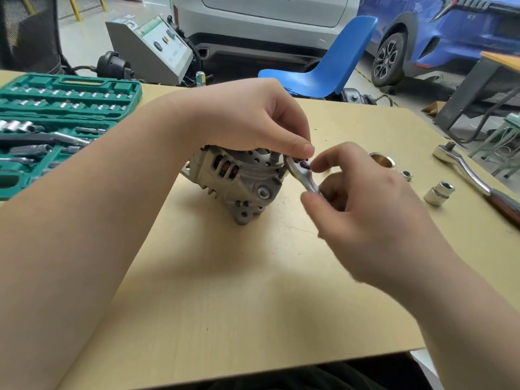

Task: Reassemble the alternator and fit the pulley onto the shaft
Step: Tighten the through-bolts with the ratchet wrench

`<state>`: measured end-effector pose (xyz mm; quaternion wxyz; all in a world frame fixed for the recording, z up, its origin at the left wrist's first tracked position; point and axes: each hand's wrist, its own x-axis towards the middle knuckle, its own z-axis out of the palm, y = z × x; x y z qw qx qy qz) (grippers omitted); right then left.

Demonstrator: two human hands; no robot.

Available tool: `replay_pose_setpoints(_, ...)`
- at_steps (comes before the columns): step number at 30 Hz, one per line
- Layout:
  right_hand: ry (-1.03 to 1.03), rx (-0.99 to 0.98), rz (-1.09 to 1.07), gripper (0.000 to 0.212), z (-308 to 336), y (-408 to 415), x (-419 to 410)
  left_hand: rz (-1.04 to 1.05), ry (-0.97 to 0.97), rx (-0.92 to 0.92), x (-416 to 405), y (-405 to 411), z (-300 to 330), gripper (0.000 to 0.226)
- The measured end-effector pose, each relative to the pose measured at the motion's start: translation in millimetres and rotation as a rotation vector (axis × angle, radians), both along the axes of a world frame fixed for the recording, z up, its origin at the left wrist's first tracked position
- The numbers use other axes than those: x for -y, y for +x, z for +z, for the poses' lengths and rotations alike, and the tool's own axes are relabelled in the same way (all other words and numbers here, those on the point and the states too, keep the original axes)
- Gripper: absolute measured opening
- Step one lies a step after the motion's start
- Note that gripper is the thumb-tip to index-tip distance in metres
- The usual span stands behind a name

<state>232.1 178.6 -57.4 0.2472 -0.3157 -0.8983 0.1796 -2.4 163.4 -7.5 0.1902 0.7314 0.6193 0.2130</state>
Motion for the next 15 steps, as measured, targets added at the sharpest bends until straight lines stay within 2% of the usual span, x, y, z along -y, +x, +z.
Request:
replay_pose_setpoints(3, 0.114, 0.204, -0.029, 0.020, 13, 2, -22, -0.009, -0.002, 0.006, 0, -1, -1, 0.014)
replay_pose_setpoints(5, 0.146, 0.245, -0.024, 0.014, 19, 3, -31, -0.007, 0.004, -0.005, -2, -1, -1, 0.016)
replay_pose_setpoints(9, 0.132, 0.209, -0.019, 0.006, 16, 0, -19, -0.024, 0.000, -0.001, -1, 0, -2, 0.021)
replay_pose_setpoints(13, 0.136, 0.121, 0.004, 0.016, 3, -5, -3, -0.021, 0.013, 0.021, 2, 2, -1, 0.020)
replay_pose_setpoints(15, 0.142, 0.122, 0.013, 0.014, 7, -5, -11, -0.018, 0.015, 0.018, 1, 0, -1, 0.030)
